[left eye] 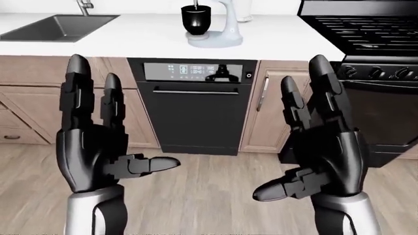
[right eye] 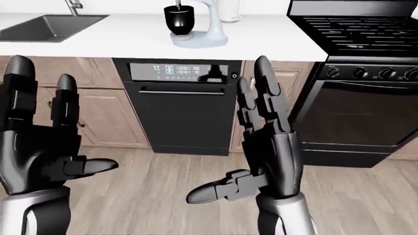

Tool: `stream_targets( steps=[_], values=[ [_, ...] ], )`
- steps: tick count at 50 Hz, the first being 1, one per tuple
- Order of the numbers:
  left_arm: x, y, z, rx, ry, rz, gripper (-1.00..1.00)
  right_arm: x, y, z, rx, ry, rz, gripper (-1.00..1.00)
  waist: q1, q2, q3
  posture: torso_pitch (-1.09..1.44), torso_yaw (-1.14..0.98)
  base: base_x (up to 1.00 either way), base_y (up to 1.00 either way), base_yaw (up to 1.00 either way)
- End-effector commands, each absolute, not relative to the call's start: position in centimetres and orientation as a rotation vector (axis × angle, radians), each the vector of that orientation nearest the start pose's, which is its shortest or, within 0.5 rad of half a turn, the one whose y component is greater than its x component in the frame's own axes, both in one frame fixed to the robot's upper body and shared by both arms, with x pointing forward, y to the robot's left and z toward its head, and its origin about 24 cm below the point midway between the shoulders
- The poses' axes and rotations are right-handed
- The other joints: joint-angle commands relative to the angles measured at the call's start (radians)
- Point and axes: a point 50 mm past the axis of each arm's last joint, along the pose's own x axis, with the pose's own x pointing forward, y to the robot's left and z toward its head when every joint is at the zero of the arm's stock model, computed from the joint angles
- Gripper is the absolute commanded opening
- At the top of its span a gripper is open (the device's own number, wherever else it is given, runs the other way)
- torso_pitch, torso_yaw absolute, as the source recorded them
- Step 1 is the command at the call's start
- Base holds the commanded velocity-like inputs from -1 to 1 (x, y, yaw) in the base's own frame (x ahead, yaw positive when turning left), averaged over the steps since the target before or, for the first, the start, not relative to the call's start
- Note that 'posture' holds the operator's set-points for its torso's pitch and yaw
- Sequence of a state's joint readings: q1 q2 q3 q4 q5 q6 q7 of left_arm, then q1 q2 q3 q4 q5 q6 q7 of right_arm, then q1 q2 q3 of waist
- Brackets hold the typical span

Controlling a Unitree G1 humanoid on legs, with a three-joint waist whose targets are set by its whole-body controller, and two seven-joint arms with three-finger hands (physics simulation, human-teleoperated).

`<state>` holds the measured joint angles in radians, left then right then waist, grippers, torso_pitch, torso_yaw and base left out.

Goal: Open the stand mixer head.

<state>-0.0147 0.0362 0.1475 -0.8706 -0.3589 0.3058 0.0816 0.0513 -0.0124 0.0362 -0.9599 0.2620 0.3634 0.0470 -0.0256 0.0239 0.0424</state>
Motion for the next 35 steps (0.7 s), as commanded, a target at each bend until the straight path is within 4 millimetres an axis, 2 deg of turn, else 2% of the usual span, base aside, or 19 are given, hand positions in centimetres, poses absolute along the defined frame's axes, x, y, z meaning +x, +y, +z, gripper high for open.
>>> stream_targets(
  steps=[1,5,6,8,12,14,16,17,19,21,23,25,27,28,29,30,31,32,35],
  values=[
    [19.18,16.95,21.42,-0.248,-0.637,-0.011,1.0,17.63,-13.44,21.49,0.187,-0.619,0.232,1.0,-0.001,0.003,-0.017,0.0,0.0,0.03,0.0,0.0],
    [19.19,16.98,21.4,-0.248,-0.637,-0.01,1.0,17.51,-13.35,21.44,0.193,-0.612,0.252,1.0,0.007,-0.011,-0.026,0.0,0.0,0.04,0.0,0.0],
    [19.16,16.97,21.4,-0.248,-0.637,-0.01,1.0,17.31,-13.28,21.46,0.204,-0.613,0.274,1.0,0.013,-0.003,-0.049,0.0,0.0,0.51,0.0,0.0],
    [19.11,16.93,21.42,-0.248,-0.638,-0.012,1.0,17.32,-13.26,21.37,0.201,-0.606,0.281,1.0,0.023,-0.012,0.066,0.0,0.0,1.0,0.0,0.0],
    [19.11,16.97,21.43,-0.248,-0.638,-0.011,1.0,17.55,-13.23,21.27,0.17,-0.605,0.249,1.0,0.044,-0.009,0.019,0.0,0.0,0.85,0.0,0.0],
    [19.07,16.95,21.43,-0.247,-0.639,-0.012,1.0,17.49,-13.21,21.26,0.169,-0.611,0.248,1.0,0.044,-0.02,-0.034,0.0,0.0,0.0,0.0,0.0],
    [19.09,16.96,21.39,-0.247,-0.638,-0.011,1.0,17.46,-13.29,21.36,0.18,-0.612,0.25,1.0,0.049,-0.061,-0.02,0.0,0.0,0.0,0.0,0.0],
    [19.07,16.94,21.42,-0.247,-0.638,-0.012,1.0,17.31,-13.31,21.44,0.197,-0.616,0.272,1.0,0.054,-0.075,-0.044,0.0,0.0,0.37,0.0,0.0],
    [19.09,16.94,21.39,-0.247,-0.637,-0.011,1.0,17.38,-13.36,21.4,0.195,-0.612,0.268,1.0,0.029,-0.056,0.062,0.0,0.0,0.96,0.0,0.0],
    [19.07,16.92,21.41,-0.247,-0.638,-0.012,1.0,17.52,-13.34,21.33,0.174,-0.613,0.248,1.0,0.021,-0.043,0.031,0.0,0.0,1.0,0.0,0.0],
    [19.09,16.95,21.43,-0.247,-0.638,-0.011,1.0,17.51,-13.29,21.33,0.176,-0.613,0.247,1.0,0.02,-0.034,0.03,0.0,0.0,0.54,0.0,0.0],
    [19.1,16.98,21.45,-0.248,-0.638,-0.01,1.0,17.54,-13.33,21.35,0.179,-0.614,0.244,1.0,0.019,-0.026,-0.02,0.0,0.0,0.11,0.0,0.0],
    [19.08,16.95,21.44,-0.247,-0.638,-0.011,1.0,17.43,-13.33,21.4,0.192,-0.616,0.257,1.0,0.022,0.008,-0.022,0.0,0.0,0.08,0.0,0.0],
    [19.08,16.95,21.44,-0.246,-0.638,-0.012,1.0,17.36,-13.31,21.42,0.197,-0.617,0.266,1.0,0.025,0.049,-0.033,0.0,0.0,0.26,0.0,0.0],
    [19.09,16.95,21.42,-0.246,-0.638,-0.011,1.0,17.29,-13.31,21.48,0.198,-0.621,0.268,1.0,0.033,0.031,-0.03,0.0,0.0,0.82,0.0,0.0],
    [19.11,16.96,21.4,-0.246,-0.637,-0.011,1.0,17.38,-13.37,21.51,0.19,-0.626,0.25,1.0,0.032,0.022,0.035,0.0,0.0,0.74,0.0,0.0],
    [19.11,16.97,21.43,-0.247,-0.638,-0.011,1.0,17.51,-13.42,21.42,0.182,-0.619,0.229,1.0,0.039,0.023,0.072,0.0,0.0,0.0,0.0,0.0],
    [19.1,16.98,21.45,-0.247,-0.638,-0.011,1.0,17.51,-13.37,21.35,0.175,-0.622,0.232,1.0,0.036,0.029,-0.001,0.0,0.0,0.0,0.0,0.0],
    [19.12,17.01,21.45,-0.246,-0.638,-0.009,1.0,17.43,-13.32,21.31,0.175,-0.62,0.236,1.0,0.028,0.013,0.004,0.0,0.0,0.0,0.0,0.0]
  ],
)
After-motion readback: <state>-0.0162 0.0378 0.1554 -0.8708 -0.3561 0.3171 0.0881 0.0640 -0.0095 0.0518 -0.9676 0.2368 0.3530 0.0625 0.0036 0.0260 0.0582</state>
